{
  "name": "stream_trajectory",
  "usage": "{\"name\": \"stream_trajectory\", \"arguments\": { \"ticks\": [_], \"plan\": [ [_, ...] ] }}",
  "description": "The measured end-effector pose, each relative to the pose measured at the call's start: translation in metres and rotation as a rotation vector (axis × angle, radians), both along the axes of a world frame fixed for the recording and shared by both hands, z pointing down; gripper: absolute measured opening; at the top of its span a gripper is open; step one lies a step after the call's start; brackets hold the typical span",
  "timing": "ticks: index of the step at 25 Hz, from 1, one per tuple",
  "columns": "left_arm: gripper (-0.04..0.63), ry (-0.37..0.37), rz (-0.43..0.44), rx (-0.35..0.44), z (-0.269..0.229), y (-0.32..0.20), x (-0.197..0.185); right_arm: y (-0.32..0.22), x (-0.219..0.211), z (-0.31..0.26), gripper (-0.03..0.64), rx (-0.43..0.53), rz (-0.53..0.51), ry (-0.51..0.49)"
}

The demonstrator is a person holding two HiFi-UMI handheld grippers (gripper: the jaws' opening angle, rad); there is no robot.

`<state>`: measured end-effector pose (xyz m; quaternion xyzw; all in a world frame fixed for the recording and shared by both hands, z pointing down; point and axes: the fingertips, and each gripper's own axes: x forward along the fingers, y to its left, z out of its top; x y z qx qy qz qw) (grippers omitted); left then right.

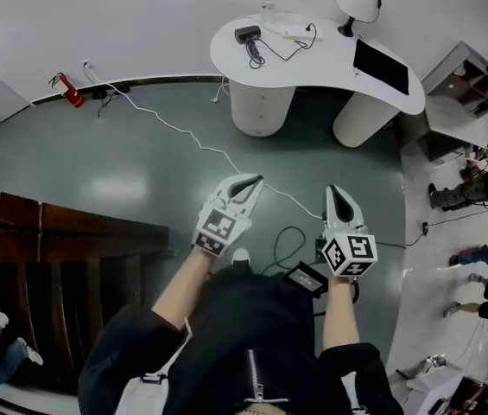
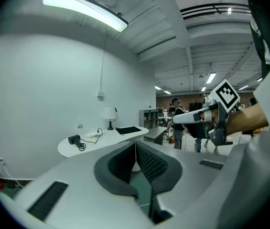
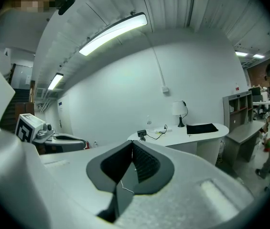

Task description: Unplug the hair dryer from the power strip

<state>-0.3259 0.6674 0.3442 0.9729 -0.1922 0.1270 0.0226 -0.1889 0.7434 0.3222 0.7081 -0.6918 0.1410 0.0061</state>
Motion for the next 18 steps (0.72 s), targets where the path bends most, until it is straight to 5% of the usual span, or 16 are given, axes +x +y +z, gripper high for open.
{"name": "stream_trajectory", "arguments": {
  "ticks": [18],
  "plan": [
    [0.014, -0.021, 0.021, -0.005, 0.015, -0.107, 0.029, -0.107, 0.022, 0.014, 0.003, -0.025, -0.008, -0.035]
  ]
}}
